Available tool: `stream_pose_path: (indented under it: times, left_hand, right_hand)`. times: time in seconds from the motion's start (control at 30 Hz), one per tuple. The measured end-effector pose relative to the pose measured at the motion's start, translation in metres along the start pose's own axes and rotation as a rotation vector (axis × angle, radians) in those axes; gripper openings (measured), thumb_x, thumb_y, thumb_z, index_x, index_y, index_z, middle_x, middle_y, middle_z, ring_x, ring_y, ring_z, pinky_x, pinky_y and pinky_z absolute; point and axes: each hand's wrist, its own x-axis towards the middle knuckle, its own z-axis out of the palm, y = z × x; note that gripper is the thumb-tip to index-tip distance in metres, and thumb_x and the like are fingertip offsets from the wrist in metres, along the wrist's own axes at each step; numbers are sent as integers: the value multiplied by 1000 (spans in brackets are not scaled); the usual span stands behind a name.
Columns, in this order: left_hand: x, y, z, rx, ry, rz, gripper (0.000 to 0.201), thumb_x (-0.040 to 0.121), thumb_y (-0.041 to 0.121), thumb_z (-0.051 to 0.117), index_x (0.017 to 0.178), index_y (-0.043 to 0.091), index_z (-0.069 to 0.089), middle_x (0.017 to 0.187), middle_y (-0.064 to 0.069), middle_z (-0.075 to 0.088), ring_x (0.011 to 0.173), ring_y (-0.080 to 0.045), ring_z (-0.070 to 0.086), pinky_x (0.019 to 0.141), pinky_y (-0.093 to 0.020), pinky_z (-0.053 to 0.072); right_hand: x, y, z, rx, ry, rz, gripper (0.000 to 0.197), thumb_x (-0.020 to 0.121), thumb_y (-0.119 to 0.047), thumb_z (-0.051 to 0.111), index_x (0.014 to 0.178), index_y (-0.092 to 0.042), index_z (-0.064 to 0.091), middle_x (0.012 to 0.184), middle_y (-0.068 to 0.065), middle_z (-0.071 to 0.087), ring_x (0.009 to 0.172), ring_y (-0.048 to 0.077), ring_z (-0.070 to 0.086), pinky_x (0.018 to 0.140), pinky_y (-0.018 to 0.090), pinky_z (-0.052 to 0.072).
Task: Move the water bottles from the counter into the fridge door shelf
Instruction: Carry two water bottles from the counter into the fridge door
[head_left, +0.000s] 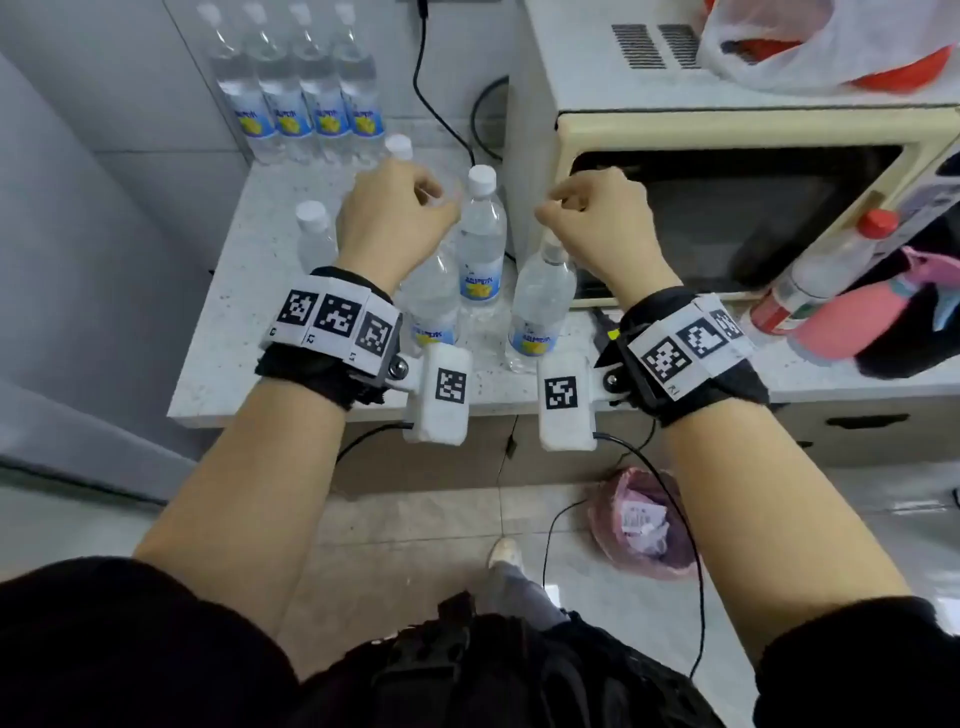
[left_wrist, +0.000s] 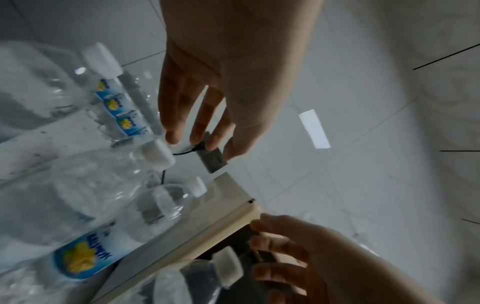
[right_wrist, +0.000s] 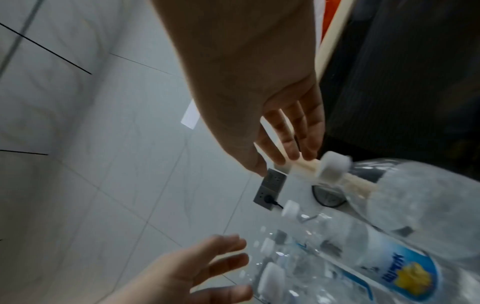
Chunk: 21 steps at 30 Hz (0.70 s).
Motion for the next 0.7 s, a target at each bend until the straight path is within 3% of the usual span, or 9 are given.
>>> stream_pose_path:
  times: [0.13, 0.3, 0.4, 0.53, 0.63, 0.7]
  left_hand:
    - [6, -13, 20, 33, -3, -101, 41, 74, 39, 72, 109, 17, 64, 114, -7, 65, 105, -26, 58, 86, -35, 46]
    - [10, -27, 38, -19, 80, -173, 32, 65, 27, 80, 90, 10, 68, 95, -13, 69, 88, -30, 61, 73, -35, 48]
    - [9, -36, 48, -44, 145, -197, 34, 61, 28, 82, 82, 6, 66, 88, -18, 66, 82, -30, 59, 63, -31, 40]
    - [7, -38, 49, -77, 177, -176, 38, 61, 30, 83, 80, 4, 64, 86, -17, 66, 74, -23, 53, 63, -30, 39]
    - [3, -35, 47, -96, 181, -169, 38, 63, 27, 83, 83, 3, 62, 86, -14, 68, 73, -18, 53, 66, -33, 45]
    - [-2, -35, 46, -107, 176, -164, 35, 63, 24, 83, 82, 5, 61, 84, -11, 68, 72, -16, 53, 64, -31, 44]
  right_hand:
    - [9, 21, 8, -18, -48, 69, 43, 75, -41, 65, 111, -18, 64, 112, 11, 63, 104, 24, 58, 88, 35, 47]
    - [21, 39, 21, -16, -120, 79, 39, 67, -40, 73, 87, -7, 66, 95, 14, 67, 88, 26, 62, 72, 40, 52]
    - [25, 44, 24, -2, -134, 64, 40, 65, -35, 75, 85, -3, 63, 88, 14, 68, 82, 27, 62, 69, 42, 53]
    - [28, 45, 26, 11, -162, 41, 28, 63, -29, 76, 70, -17, 52, 80, 4, 58, 78, 21, 53, 57, 29, 41]
    - [25, 40, 25, 26, -157, 33, 38, 61, -24, 76, 58, -28, 38, 72, -1, 52, 68, 17, 46, 49, 23, 32]
    - [19, 37, 28, 40, -140, 27, 37, 59, -22, 76, 57, -27, 40, 69, -2, 52, 67, 17, 47, 48, 22, 32]
